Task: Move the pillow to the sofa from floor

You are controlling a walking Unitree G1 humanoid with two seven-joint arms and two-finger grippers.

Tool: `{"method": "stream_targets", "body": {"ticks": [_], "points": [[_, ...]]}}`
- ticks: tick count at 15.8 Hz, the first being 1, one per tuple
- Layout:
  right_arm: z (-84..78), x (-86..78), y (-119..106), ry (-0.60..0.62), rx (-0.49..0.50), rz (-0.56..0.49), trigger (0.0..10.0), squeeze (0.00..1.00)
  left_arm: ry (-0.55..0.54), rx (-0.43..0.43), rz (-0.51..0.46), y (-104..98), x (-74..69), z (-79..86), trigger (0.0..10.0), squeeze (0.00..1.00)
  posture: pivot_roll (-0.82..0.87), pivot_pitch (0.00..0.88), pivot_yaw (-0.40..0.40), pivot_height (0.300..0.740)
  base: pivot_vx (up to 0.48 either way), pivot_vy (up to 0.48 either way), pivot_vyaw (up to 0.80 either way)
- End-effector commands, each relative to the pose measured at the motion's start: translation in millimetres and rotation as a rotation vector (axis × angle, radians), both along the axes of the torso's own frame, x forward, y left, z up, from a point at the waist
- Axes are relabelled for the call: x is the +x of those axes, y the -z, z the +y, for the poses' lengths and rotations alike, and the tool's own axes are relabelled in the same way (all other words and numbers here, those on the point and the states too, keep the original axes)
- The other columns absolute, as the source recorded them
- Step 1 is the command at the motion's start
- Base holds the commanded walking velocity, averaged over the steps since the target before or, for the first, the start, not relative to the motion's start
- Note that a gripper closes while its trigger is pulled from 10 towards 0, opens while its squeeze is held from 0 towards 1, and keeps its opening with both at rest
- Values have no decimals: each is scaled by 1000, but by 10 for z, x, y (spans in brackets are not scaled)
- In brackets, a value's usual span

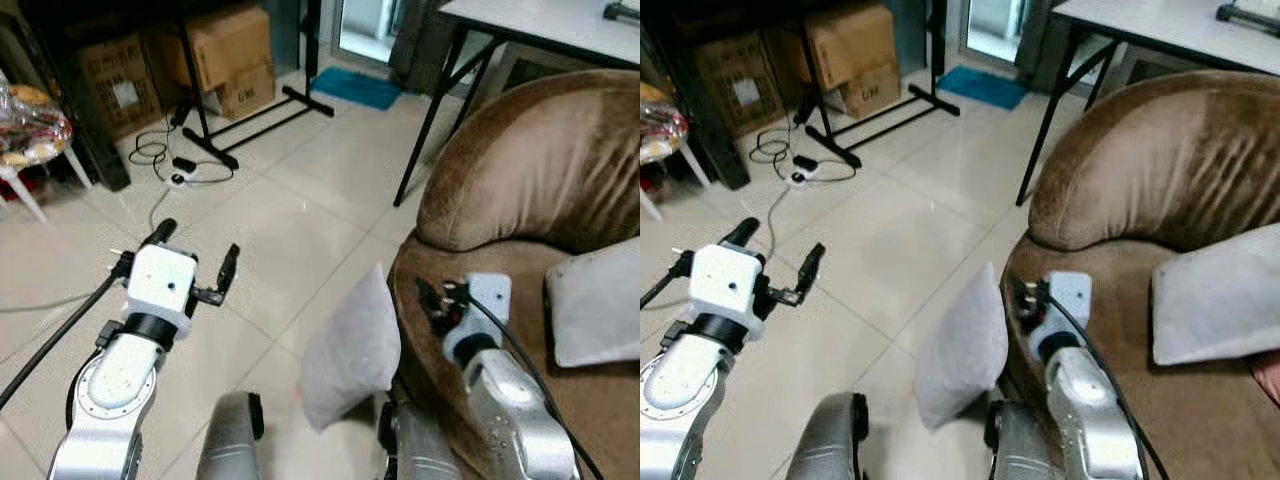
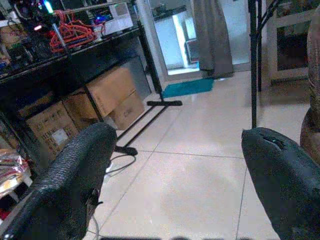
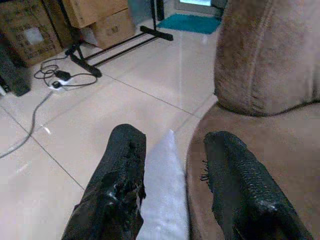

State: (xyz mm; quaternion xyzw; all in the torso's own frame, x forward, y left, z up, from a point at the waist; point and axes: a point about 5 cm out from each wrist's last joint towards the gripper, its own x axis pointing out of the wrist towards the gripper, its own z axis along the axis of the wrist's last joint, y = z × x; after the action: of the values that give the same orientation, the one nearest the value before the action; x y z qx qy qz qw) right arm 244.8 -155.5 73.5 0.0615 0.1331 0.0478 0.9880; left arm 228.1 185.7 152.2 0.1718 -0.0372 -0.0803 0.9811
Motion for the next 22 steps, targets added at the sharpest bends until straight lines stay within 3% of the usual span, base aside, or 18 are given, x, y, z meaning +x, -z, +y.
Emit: {"method": "stream_targets", "body": {"ticks": [1, 5, 12, 13, 16, 18, 19, 20, 22], "points": [[40, 24, -12, -22, 4, -3, 10000, 0, 5, 12, 12, 8, -17, 9, 10000, 0, 56, 49, -43, 592, 0, 0, 0], [174, 185, 111, -122, -32, 77, 10000, 0, 59, 41, 36, 13, -33, 28, 10000, 0, 63, 67, -32, 567, 0, 0, 0], [599, 433, 485, -239, 16, 244, 10000, 0, 160, 103, 141, 138, -233, 29, 10000, 0, 98, 129, -82, 508, 0, 0, 0], [649, 458, 519, -248, 58, 256, 10000, 1000, 175, 101, 160, 141, -299, 24, 10000, 0, 102, 148, -89, 508, 0, 0, 0], [698, 519, 554, -214, 105, 267, 10000, 1000, 227, 72, 201, 142, -431, -17, 10000, 0, 107, 180, -91, 508, 0, 0, 0], [764, 604, 570, -158, 107, 263, 10000, 1000, 314, 37, 259, 108, -597, -102, 10000, 0, 125, 234, -111, 508, 0, 0, 0], [760, 622, 580, -137, 41, 262, 10000, 1000, 327, 47, 273, 105, -638, -113, 10000, 0, 136, 246, -119, 508, 0, 0, 0], [658, 675, 560, -45, -125, 228, 10000, 1000, 340, 52, 283, 83, -688, -127, 10000, 0, 140, 262, -139, 508, 0, 0, 0], [586, 770, 462, 62, -132, 173, 10000, 1000, 317, 47, 297, 63, -754, -98, 10000, 0, 144, 281, -152, 508, 0, 0, 0]]}}
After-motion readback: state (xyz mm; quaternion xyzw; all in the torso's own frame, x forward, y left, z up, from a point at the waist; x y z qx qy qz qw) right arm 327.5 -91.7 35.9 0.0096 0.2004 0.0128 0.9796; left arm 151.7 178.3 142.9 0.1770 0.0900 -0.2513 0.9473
